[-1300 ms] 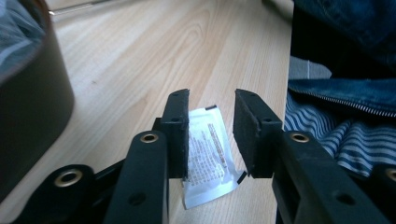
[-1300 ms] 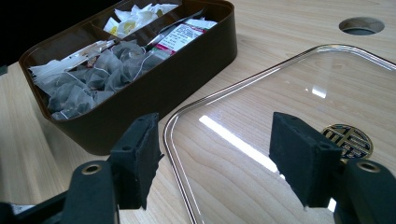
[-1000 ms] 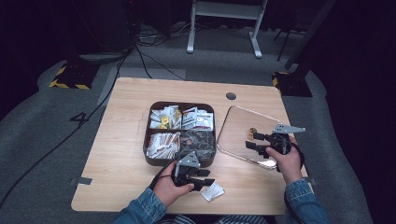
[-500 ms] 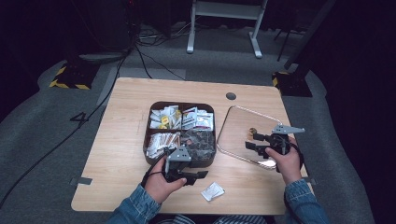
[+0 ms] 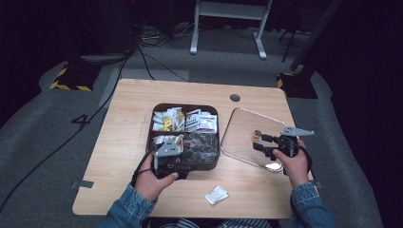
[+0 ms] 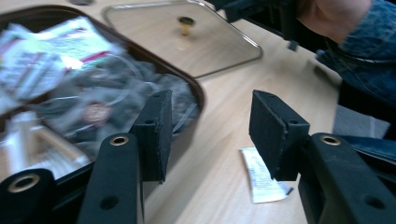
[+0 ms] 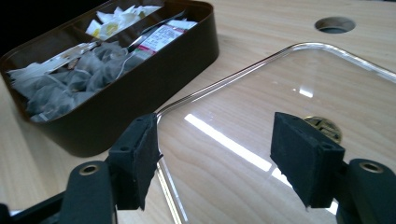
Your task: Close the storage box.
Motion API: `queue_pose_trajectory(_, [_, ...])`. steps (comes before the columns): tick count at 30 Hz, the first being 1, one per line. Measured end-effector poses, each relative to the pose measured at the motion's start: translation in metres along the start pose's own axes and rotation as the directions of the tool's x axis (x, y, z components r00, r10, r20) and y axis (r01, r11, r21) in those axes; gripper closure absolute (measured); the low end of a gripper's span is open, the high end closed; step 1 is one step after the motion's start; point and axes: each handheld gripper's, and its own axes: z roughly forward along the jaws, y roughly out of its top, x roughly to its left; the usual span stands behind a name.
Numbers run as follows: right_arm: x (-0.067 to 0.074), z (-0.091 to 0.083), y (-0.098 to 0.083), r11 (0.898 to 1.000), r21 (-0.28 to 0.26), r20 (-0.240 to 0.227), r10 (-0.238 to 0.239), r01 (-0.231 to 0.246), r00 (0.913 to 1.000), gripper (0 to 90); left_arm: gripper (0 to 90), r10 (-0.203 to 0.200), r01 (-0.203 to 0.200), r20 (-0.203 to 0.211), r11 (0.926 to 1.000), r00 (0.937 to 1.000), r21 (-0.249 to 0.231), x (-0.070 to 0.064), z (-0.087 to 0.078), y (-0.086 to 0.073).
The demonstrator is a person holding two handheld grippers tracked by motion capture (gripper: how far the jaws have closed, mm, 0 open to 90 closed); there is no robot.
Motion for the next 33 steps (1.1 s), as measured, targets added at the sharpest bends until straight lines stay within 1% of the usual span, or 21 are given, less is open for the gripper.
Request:
queue_pose_trajectory(2, [-0.001,0.001,0.003,1.0,-0.006,0.017,0.0,0.0,0.9999,32.6,49.7,-0.015,0.015,-0.026,0.9998,0.9995,-0.016,0.005,-0.008,-0.001])
queue_pose_trajectory(4, [-0.002,0.001,0.004,1.0,0.0,0.041,-0.009,0.009,0.9991,32.3,48.9,-0.017,0.016,-0.055,0.9996,0.9983,-0.022,0.009,-0.016,-0.002])
queue_pose_trajectory(5, [-0.003,0.002,0.005,1.0,-0.002,0.05,-0.011,0.011,0.9987,32.3,48.4,-0.021,0.019,-0.074,0.9994,0.9971,-0.028,0.011,-0.02,-0.003])
queue_pose_trajectory(7, [-0.005,0.003,0.007,1.0,0.001,0.073,-0.014,0.014,0.9972,32.2,47.0,-0.032,0.029,-0.101,0.9992,0.9944,-0.027,0.014,-0.026,-0.005])
queue_pose_trajectory(10, [-0.01,0.004,0.009,1.0,0.017,0.126,-0.021,0.019,0.9918,32.2,44.4,-0.048,0.045,-0.146,0.9987,0.9882,-0.024,0.019,-0.034,-0.009])
queue_pose_trajectory(12, [-0.014,0.006,0.009,1.0,0.029,0.146,-0.015,0.01,0.9891,32.3,42.6,-0.062,0.059,-0.182,0.9981,0.9814,-0.02,0.024,-0.041,-0.013])
queue_pose_trajectory(14, [-0.017,0.008,0.009,0.999,0.033,0.166,-0.006,0.001,0.9862,32.2,41.6,-0.084,0.082,-0.215,0.9964,0.973,-0.02,0.029,-0.048,-0.017])
queue_pose_trajectory(17, [-0.022,0.012,0.01,0.999,0.051,0.188,-0.006,-0.003,0.9822,31.9,39.7,-0.107,0.106,-0.274,0.9942,0.9557,-0.02,0.037,-0.058,-0.023])
queue_pose_trajectory(19, [-0.025,0.015,0.01,0.998,0.061,0.198,-0.01,-0.002,0.9802,31.9,37.9,-0.129,0.129,-0.292,0.9915,0.9479,-0.017,0.043,-0.064,-0.027])
queue_pose_trajectory(20, [-0.026,0.016,0.01,0.998,0.065,0.205,-0.011,-0.003,0.9786,31.7,36.5,-0.132,0.138,-0.298,0.9905,0.9455,-0.001,0.046,-0.067,-0.029])
queue_pose_trajectory(21, [-0.027,0.018,0.01,0.998,0.071,0.211,-0.013,-0.002,0.9774,31.5,35.3,-0.125,0.137,-0.311,0.9904,0.942,0.018,0.048,-0.069,-0.032])
queue_pose_trajectory(22, [-0.028,0.019,0.01,0.997,0.075,0.216,-0.016,0.0,0.9762,31.1,34.6,-0.12,0.135,-0.325,0.9904,0.938,0.026,0.049,-0.069,-0.034])
queue_pose_trajectory(23, [-0.03,0.021,0.01,0.997,0.082,0.221,-0.021,0.003,0.9751,30.8,34.4,-0.111,0.131,-0.334,0.9907,0.936,0.036,0.051,-0.071,-0.035])
queue_pose_trajectory(25, [-0.032,0.023,0.009,0.995,0.095,0.23,-0.026,0.004,0.9728,29.1,32.3,-0.121,0.144,-0.333,0.9885,0.9351,0.046,0.054,-0.073,-0.038])
queue_pose_trajectory(26, [-0.033,0.024,0.008,0.995,0.102,0.236,-0.028,0.004,0.9713,28.0,31.9,-0.123,0.147,-0.337,0.9879,0.9335,0.048,0.055,-0.075,-0.039])
queue_pose_trajectory(27, [-0.035,0.025,0.007,0.994,0.108,0.245,-0.03,0.003,0.9691,26.9,31.8,-0.132,0.155,-0.343,0.9871,0.9301,0.041,0.056,-0.077,-0.041])
queue_pose_trajectory(29, [-0.038,0.027,0.006,0.992,0.122,0.25,-0.036,0.005,0.9676,24.3,30.7,-0.143,0.17,-0.358,0.9844,0.9227,0.046,0.059,-0.08,-0.046])
queue_pose_trajectory(32, [-0.043,0.032,0.006,0.991,0.132,0.261,-0.039,0.004,0.9647,23.6,28.5,-0.153,0.194,-0.369,0.9777,0.9169,0.079,0.064,-0.083,-0.056])
queue_pose_trajectory(33, [-0.044,0.034,0.006,0.991,0.135,0.26,-0.039,0.003,0.9649,23.5,27.8,-0.158,0.205,-0.374,0.9748,0.9139,0.088,0.066,-0.082,-0.06])
